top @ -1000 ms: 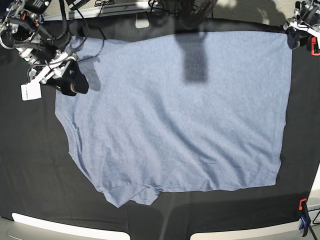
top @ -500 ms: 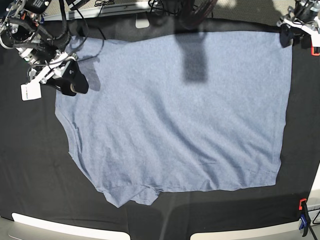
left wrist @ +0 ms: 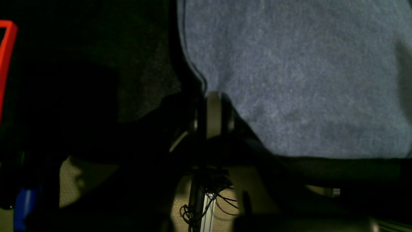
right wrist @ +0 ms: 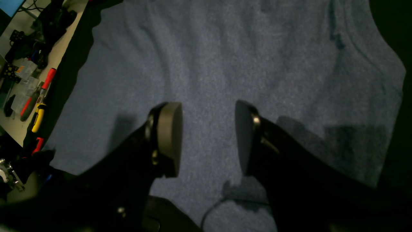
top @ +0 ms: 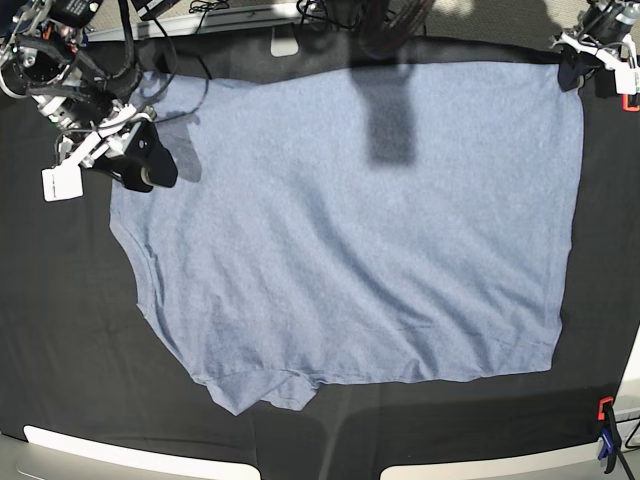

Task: Layout the t-shirt on the table in an organized manner, then fold the t-shirt properly
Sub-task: 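Grasp the shirt corner near the collar with the right gripper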

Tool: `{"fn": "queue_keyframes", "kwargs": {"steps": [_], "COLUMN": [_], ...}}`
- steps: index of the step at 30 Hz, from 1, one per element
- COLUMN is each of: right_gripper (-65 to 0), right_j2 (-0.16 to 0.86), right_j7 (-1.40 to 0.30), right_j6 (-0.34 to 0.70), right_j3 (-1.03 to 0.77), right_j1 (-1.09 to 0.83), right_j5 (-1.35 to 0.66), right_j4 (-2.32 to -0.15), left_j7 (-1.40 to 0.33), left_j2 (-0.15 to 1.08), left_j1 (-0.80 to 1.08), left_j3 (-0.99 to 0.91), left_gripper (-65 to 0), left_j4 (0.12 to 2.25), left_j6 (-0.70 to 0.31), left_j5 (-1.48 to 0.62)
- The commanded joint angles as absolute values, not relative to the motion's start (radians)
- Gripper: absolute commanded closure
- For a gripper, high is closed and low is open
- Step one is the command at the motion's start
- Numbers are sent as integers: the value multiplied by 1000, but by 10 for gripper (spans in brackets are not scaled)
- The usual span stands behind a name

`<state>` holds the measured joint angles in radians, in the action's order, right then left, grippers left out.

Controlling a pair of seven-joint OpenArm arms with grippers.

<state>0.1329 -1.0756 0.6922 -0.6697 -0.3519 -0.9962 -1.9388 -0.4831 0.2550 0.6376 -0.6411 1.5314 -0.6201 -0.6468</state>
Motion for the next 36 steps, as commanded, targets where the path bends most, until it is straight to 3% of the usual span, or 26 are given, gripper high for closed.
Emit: {"fn": "queue_keyframes", "kwargs": {"steps": [1,12,22,36], "right_gripper": [-248,-248,-248,-248], "right_j2": [144,134,-9,-2], "right_j7": [-1056,-1130,-1028,-1070], "right_j6": [698,698,698,698], "right_j3": [-675,-675,-855,-916], "right_j1": [-349,-393,-503,-559], "right_j5": [-1026,-1010,-1003,-891], "right_j4": [-1960,-1959,-1959,-1959], "left_j7": [-470,-448,-448,-448], "left_j2": [266,266,266,267], "left_j1": [648,649,649,648], "left_j3": [-646,-646,-646,-646], "left_gripper": [0,0,0,0], "left_j4": [1544,1544,1544,1544], "left_j6": [-625,-625,-625,-626], "left_j5": [-656,-656,-676,-689]}}
